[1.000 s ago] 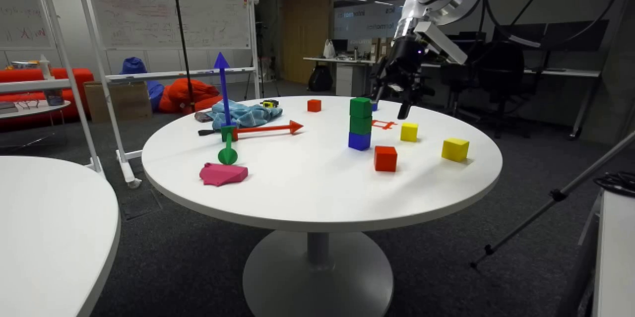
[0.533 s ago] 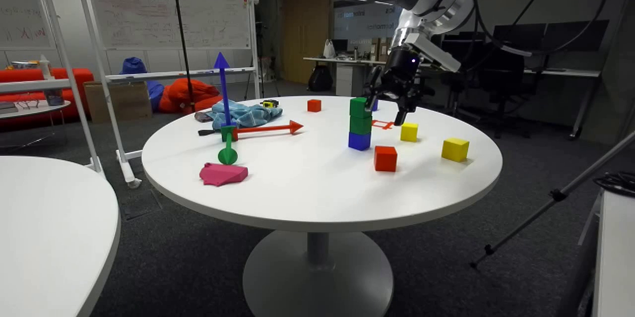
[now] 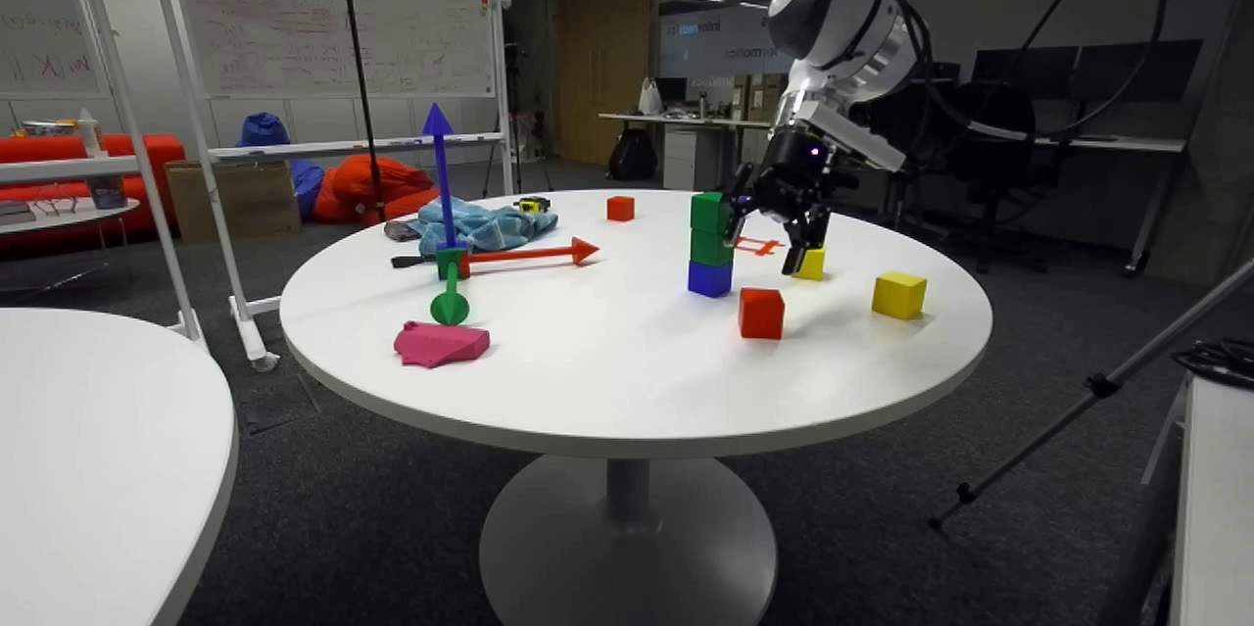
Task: Put one orange block on top of the stacked blocks.
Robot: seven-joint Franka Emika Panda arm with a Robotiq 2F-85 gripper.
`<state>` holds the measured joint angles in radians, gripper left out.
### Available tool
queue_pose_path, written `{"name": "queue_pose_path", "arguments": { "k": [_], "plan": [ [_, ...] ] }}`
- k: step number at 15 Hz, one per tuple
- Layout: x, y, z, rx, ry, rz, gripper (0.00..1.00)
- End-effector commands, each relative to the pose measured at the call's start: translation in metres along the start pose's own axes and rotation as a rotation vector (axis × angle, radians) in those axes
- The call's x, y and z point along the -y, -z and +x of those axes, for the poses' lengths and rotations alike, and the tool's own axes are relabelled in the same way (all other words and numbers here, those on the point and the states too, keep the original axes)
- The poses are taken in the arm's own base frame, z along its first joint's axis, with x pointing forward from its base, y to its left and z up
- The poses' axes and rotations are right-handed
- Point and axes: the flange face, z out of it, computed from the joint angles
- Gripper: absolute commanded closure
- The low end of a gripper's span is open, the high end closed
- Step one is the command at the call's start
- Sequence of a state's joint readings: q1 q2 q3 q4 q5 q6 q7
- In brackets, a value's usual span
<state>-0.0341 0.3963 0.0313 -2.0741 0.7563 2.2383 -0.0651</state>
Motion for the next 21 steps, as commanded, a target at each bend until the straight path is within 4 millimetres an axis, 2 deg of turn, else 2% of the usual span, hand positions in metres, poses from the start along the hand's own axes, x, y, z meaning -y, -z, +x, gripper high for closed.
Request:
{"name": "queue_pose_path", "arguments": {
  "k": [1,8,10,12,17,18,21],
  "plan": [
    [-0.005,-0.005,-0.002,0.004,-0.027,0.044,0.00],
    [-0.020,-0.008,-0.010,-0.022,-0.113,0.018,0.00],
    [-0.024,-0.007,-0.024,-0.054,-0.168,-0.008,0.00],
    [-0.023,-0.008,-0.049,-0.082,-0.200,-0.016,0.00],
    [0.000,-0.004,-0.108,-0.199,-0.194,-0.041,0.00],
    [-0.001,-0.014,-0.076,-0.143,-0.189,-0.041,0.00],
    [0.009,-0.009,-0.100,-0.169,-0.183,-0.041,0.00]
  ]
}}
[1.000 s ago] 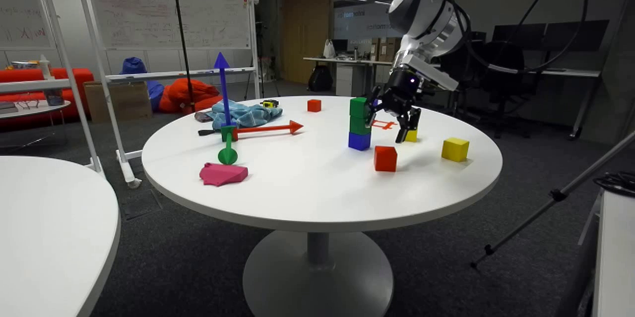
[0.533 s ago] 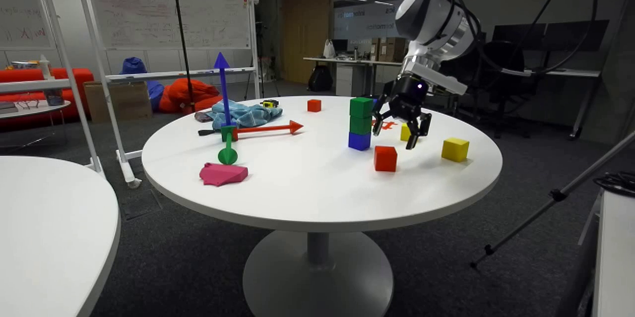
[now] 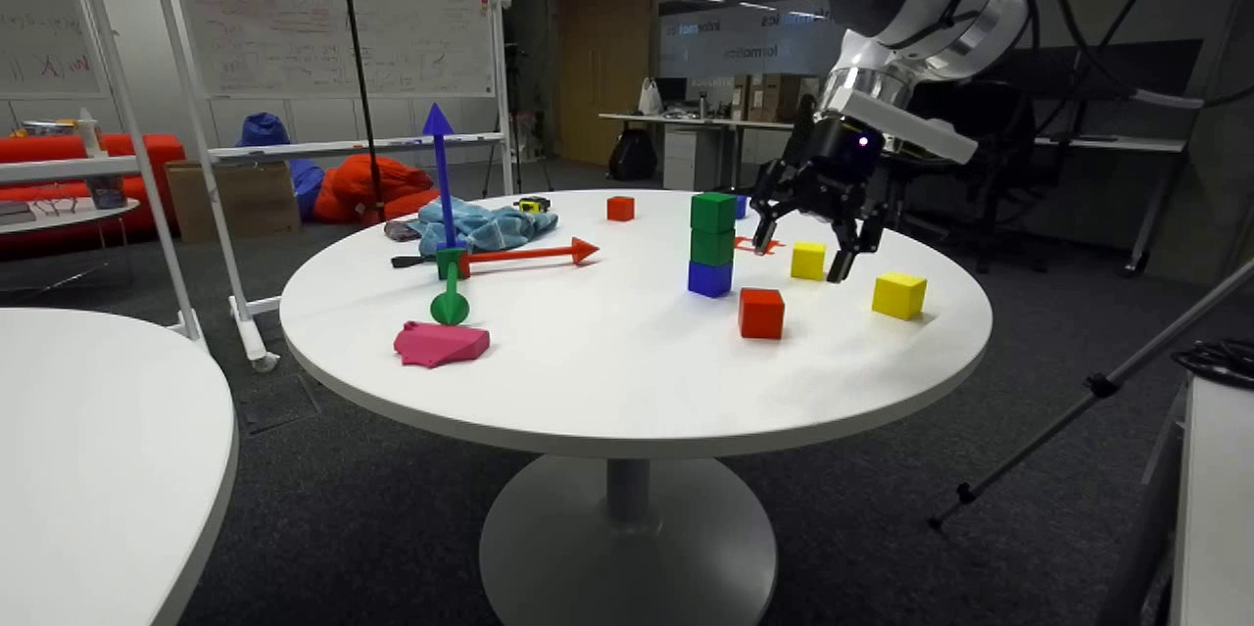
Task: Put one orange block on top of the stacked blocks.
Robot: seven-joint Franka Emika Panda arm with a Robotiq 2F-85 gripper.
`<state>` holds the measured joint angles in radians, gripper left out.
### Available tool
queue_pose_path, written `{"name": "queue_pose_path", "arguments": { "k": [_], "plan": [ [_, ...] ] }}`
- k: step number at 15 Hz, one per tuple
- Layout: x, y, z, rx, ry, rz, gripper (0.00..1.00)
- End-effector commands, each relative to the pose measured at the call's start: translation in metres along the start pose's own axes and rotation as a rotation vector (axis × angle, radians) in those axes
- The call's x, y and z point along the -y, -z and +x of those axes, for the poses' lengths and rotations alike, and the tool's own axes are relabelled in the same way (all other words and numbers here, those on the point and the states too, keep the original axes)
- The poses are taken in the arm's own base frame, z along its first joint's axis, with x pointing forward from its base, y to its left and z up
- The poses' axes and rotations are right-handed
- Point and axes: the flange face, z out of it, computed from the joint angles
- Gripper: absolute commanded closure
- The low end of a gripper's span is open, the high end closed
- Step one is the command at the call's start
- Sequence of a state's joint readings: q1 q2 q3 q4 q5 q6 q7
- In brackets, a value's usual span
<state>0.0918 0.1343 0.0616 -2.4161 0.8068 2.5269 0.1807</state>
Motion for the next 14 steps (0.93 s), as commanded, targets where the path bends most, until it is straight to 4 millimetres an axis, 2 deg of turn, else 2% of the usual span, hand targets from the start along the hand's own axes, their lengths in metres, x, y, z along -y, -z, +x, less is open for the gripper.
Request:
{"name": "queue_pose_path", "arguments": {
  "k": [1,9,14],
  "plan": [
    [-0.001,0.002,-0.001,-0.001,-0.001,0.000,0.00],
    [-0.003,0.002,0.000,-0.001,-0.005,-0.001,0.00],
    [0.002,0.009,0.012,-0.173,-0.070,0.024,0.00]
  ]
}}
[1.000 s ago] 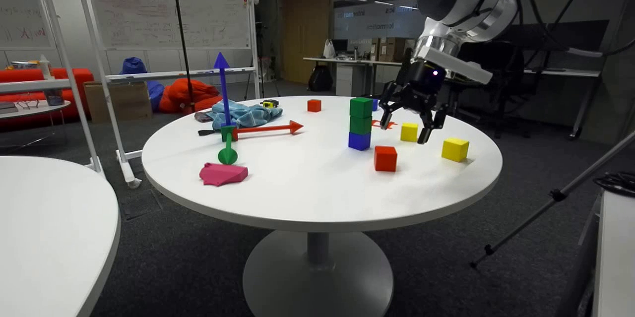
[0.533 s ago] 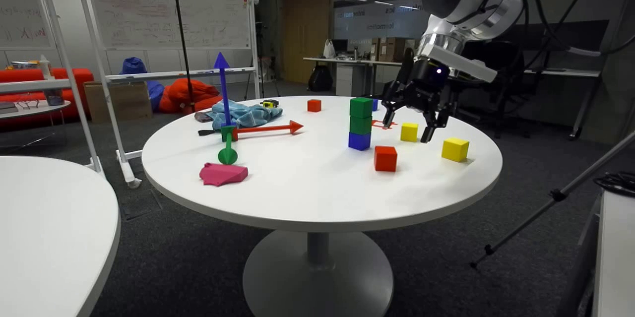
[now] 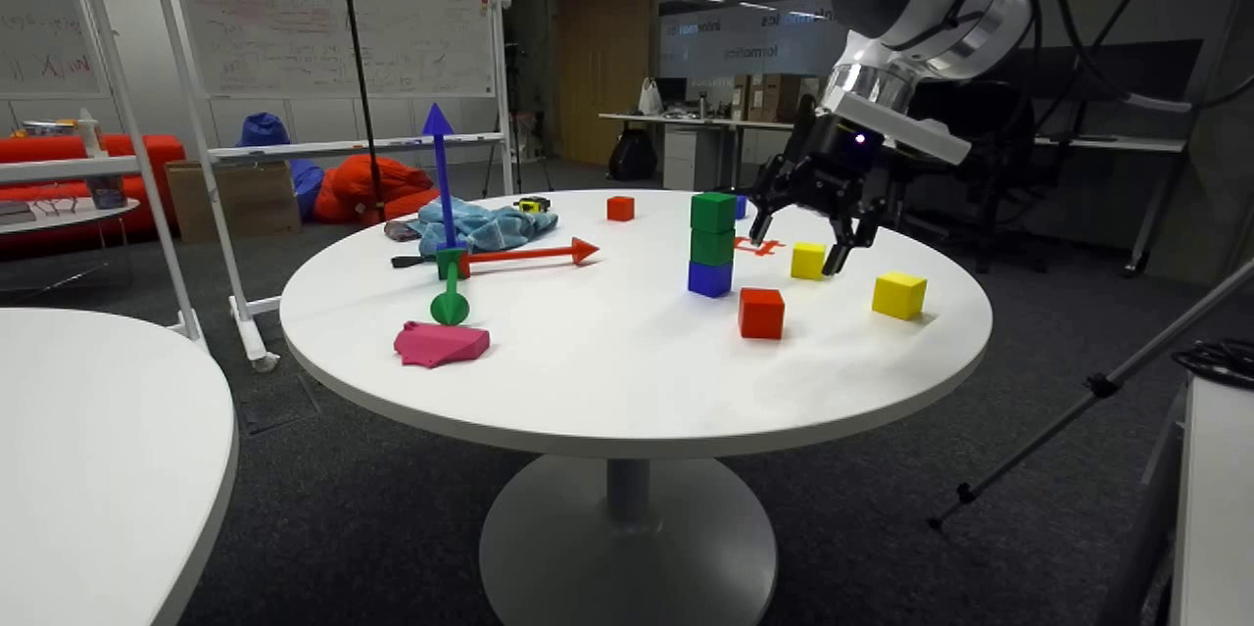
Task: Put one orange block on top of the stacked blocks.
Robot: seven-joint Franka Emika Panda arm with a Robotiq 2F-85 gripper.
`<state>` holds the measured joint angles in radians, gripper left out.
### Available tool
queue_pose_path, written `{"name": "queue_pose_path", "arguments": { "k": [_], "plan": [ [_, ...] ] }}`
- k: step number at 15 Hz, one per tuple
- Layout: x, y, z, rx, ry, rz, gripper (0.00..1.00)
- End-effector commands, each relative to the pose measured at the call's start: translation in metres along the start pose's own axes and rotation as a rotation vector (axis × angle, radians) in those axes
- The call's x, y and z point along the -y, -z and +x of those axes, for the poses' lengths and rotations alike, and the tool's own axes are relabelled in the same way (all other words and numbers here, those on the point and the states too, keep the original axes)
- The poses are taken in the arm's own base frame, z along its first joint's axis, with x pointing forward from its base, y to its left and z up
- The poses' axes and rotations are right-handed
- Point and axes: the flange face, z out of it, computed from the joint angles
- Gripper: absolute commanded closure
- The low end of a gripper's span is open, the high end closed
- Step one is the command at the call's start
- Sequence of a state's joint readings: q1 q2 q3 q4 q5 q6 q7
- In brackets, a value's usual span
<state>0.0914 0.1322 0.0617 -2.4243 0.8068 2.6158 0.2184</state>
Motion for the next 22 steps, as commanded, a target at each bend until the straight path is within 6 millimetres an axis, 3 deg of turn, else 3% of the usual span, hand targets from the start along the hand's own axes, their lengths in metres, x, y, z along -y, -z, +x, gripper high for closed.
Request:
{"name": "queue_pose_path", "arguments": {
  "k": [1,8,16,22],
  "plan": [
    [0.005,0.001,0.008,-0.106,-0.038,0.009,0.00],
    [0.013,-0.001,0.029,-0.169,-0.089,-0.038,0.00],
    [0.034,-0.005,0.067,-0.213,-0.046,-0.133,0.00],
    [0.046,-0.003,0.080,-0.221,-0.030,-0.171,0.00]
  ]
}}
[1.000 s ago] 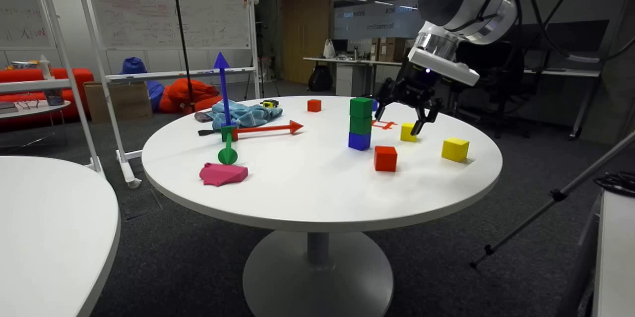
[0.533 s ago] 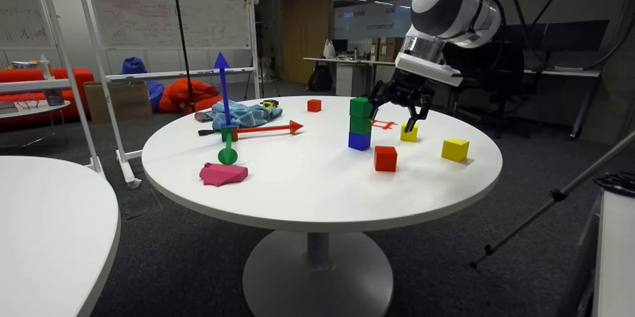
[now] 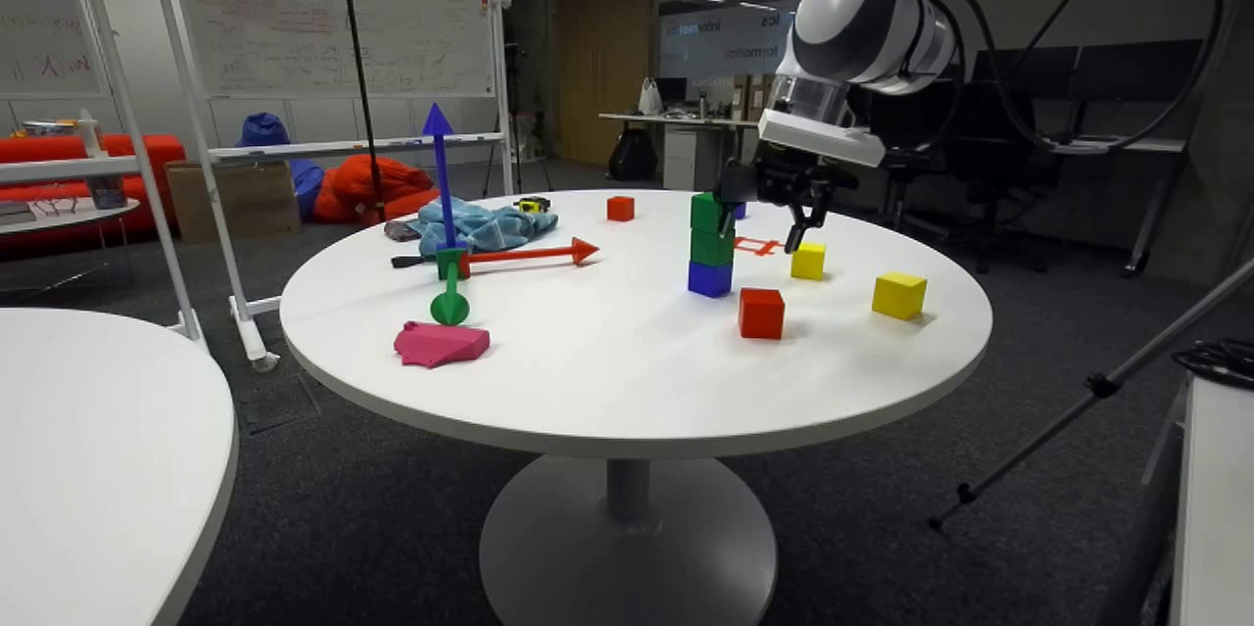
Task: Put one orange block on top of the stacked blocks.
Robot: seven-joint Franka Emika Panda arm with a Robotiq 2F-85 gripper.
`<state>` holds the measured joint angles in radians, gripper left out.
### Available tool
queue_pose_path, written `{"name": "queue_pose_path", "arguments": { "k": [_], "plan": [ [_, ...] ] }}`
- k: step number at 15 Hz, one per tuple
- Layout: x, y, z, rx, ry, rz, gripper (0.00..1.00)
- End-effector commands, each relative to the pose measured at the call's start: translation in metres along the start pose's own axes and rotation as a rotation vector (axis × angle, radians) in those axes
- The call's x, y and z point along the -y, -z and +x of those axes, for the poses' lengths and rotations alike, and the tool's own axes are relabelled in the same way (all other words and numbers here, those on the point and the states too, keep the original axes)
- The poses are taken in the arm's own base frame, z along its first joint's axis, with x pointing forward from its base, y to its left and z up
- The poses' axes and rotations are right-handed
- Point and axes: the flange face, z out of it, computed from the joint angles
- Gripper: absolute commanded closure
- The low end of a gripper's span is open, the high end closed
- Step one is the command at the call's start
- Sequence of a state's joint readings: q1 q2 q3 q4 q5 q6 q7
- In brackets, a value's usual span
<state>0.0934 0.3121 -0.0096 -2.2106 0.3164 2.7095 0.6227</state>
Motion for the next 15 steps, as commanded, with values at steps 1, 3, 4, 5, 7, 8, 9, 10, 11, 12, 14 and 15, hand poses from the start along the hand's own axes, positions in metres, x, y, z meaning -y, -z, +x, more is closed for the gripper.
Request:
{"name": "queue_pose_path", "arguments": {
  "k": [1,3,4,5,7,8,9,10,11,12,14,15],
  "plan": [
    [0.011,0.000,0.006,0.007,0.002,-0.033,0.00],
    [0.015,0.000,0.004,0.022,0.039,-0.051,0.00],
    [0.016,0.000,0.004,0.039,0.065,-0.060,0.00],
    [0.018,-0.001,0.003,0.050,0.073,-0.069,0.00],
    [0.020,0.000,0.000,0.072,0.079,-0.077,0.00],
    [0.020,0.001,-0.002,0.077,0.084,-0.080,0.00],
    [0.021,0.002,-0.004,0.081,0.094,-0.079,0.00],
    [0.022,0.001,-0.006,0.087,0.100,-0.082,0.00],
    [0.022,0.000,-0.008,0.097,0.108,-0.083,0.00],
    [0.023,-0.002,-0.010,0.107,0.110,-0.088,0.00],
    [0.022,-0.004,-0.014,0.136,0.112,-0.098,0.00],
    [0.020,-0.005,-0.015,0.149,0.113,-0.101,0.00]
  ]
}}
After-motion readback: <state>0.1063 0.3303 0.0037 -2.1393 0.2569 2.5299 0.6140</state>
